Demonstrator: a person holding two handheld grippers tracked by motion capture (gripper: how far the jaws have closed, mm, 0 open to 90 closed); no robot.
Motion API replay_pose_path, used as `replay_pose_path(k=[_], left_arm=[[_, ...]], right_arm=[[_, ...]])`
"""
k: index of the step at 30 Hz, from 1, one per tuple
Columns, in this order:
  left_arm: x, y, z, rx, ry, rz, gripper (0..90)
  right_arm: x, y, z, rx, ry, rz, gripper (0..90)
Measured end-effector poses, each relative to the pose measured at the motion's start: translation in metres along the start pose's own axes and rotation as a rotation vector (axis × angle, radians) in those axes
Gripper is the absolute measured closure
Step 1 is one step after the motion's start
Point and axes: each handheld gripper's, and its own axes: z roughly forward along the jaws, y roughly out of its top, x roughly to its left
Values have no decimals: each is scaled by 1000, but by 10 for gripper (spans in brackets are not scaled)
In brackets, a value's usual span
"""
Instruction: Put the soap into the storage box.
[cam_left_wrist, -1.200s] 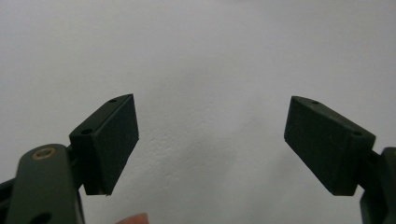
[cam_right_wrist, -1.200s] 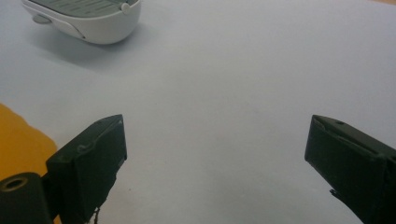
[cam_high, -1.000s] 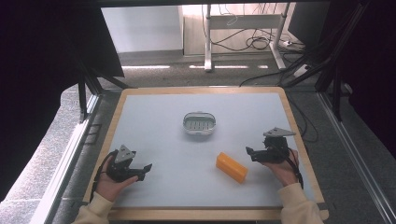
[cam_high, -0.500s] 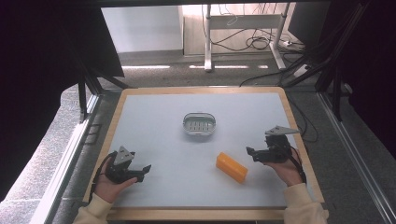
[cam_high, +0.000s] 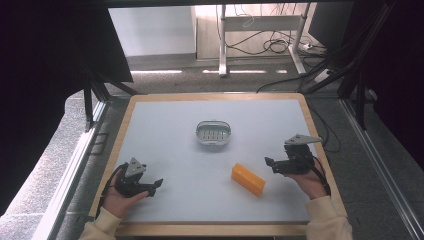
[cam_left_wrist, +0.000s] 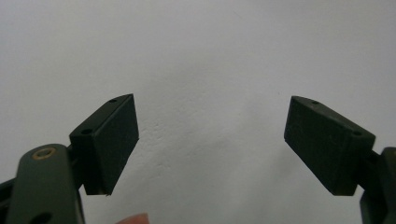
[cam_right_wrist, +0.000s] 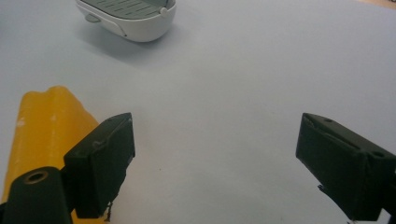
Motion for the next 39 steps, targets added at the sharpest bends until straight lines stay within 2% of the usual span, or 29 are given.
replay_pose_path(k=[9, 16, 21, 24, 39], left_arm=[[1, 0, 1, 0, 2, -3, 176], [0, 0, 1, 2, 2, -3, 176], [1, -1, 2, 5, 1, -2, 177], [1, -1, 2, 4, 1, -1, 177], [0, -1, 3, 3, 2, 2, 177]], right_arm=[[5, 4, -6, -17, 22, -17, 147], [7, 8, -12, -35, 37, -8, 168], [13, 12, -15, -33, 39, -37, 174], [16, 12, -17, -44, 20, -63, 199], [29, 16, -17, -31, 65, -99, 224]])
